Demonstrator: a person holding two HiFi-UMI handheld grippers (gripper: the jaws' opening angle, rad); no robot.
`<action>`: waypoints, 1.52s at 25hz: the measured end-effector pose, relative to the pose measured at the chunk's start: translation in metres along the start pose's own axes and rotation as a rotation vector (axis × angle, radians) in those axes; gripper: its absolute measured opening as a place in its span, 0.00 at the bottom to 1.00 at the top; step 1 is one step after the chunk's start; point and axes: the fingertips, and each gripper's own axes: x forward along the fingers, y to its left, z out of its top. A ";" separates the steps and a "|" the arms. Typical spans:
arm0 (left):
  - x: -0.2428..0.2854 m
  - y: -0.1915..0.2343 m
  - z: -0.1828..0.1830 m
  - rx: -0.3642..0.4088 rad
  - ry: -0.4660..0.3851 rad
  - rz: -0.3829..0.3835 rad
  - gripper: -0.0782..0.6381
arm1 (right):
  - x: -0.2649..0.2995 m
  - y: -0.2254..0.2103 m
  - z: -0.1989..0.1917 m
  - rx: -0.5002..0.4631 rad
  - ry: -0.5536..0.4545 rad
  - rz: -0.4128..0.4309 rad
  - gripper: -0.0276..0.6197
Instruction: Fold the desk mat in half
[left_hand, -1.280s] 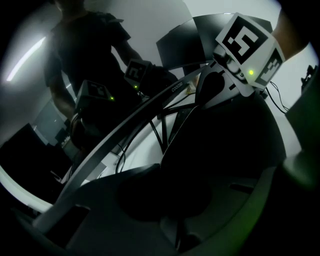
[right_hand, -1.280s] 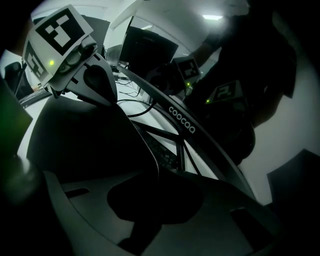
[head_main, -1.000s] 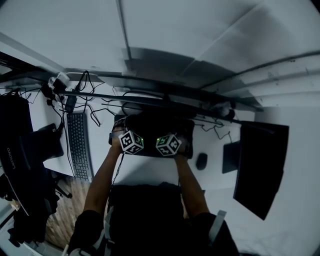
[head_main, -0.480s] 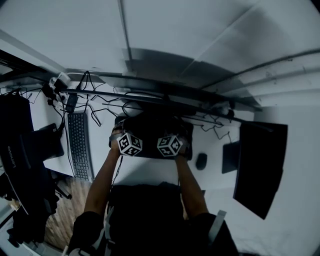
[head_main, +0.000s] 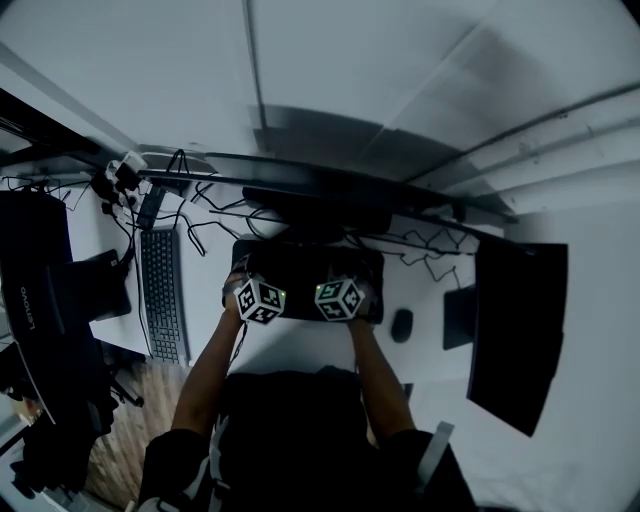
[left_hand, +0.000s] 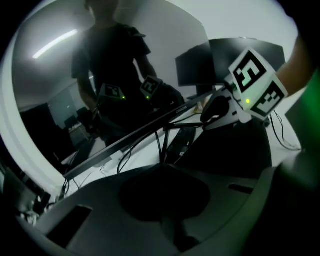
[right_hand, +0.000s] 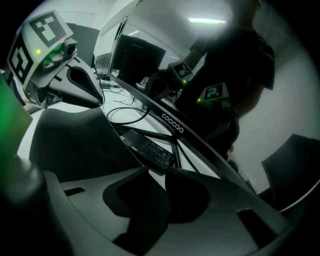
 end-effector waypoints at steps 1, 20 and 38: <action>-0.003 0.000 0.000 -0.032 -0.005 0.001 0.12 | -0.002 0.000 -0.001 0.011 -0.002 0.001 0.19; -0.143 0.009 0.066 -0.377 -0.279 0.043 0.12 | -0.131 -0.011 0.028 0.365 -0.181 0.027 0.19; -0.273 0.015 0.117 -0.380 -0.511 0.156 0.12 | -0.306 -0.037 0.079 0.578 -0.544 -0.019 0.09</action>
